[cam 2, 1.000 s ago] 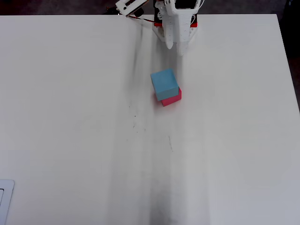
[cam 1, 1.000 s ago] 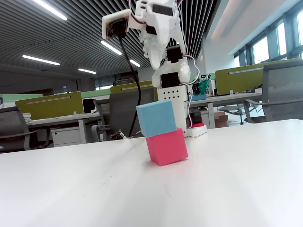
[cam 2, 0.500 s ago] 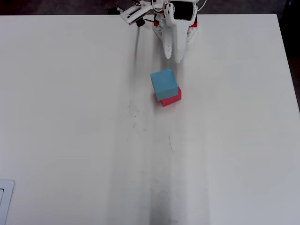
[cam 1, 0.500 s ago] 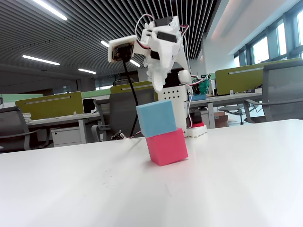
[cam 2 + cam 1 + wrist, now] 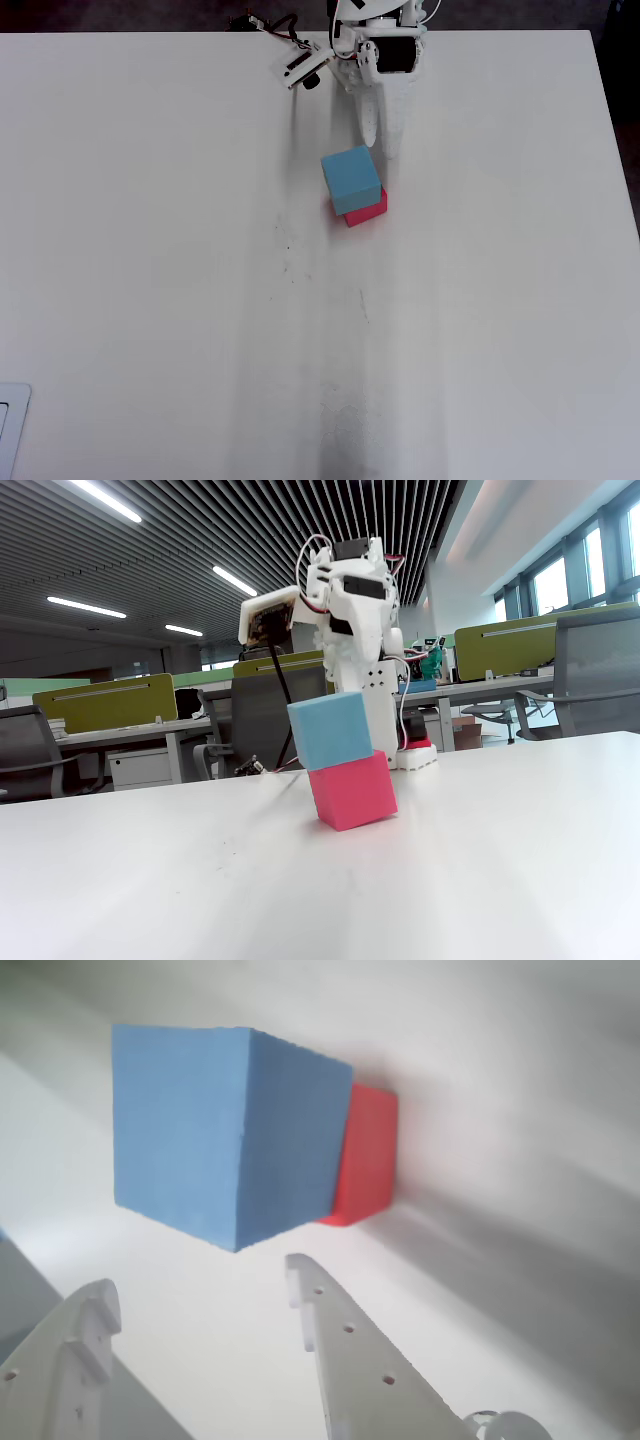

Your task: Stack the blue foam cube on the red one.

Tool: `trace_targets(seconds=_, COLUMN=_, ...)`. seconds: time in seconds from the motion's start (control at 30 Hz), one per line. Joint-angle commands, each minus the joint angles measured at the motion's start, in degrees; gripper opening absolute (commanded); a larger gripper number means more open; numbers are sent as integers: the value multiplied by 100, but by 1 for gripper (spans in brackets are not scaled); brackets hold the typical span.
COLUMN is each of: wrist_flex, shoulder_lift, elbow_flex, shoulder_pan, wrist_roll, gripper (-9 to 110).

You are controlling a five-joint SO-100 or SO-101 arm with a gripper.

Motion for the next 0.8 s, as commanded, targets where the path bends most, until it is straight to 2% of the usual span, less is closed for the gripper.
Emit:
trace_targets(seconds=0.0, wrist_flex=-97, shoulder_lift=26, elbow_flex=44, shoulder_pan=-44, wrist_roll=141, gripper=22)
trace_targets(seconds=0.77, wrist_flex=-958, shoulder_lift=26, elbow_flex=571, shoulder_pan=-396, wrist_roll=413, gripper=22)
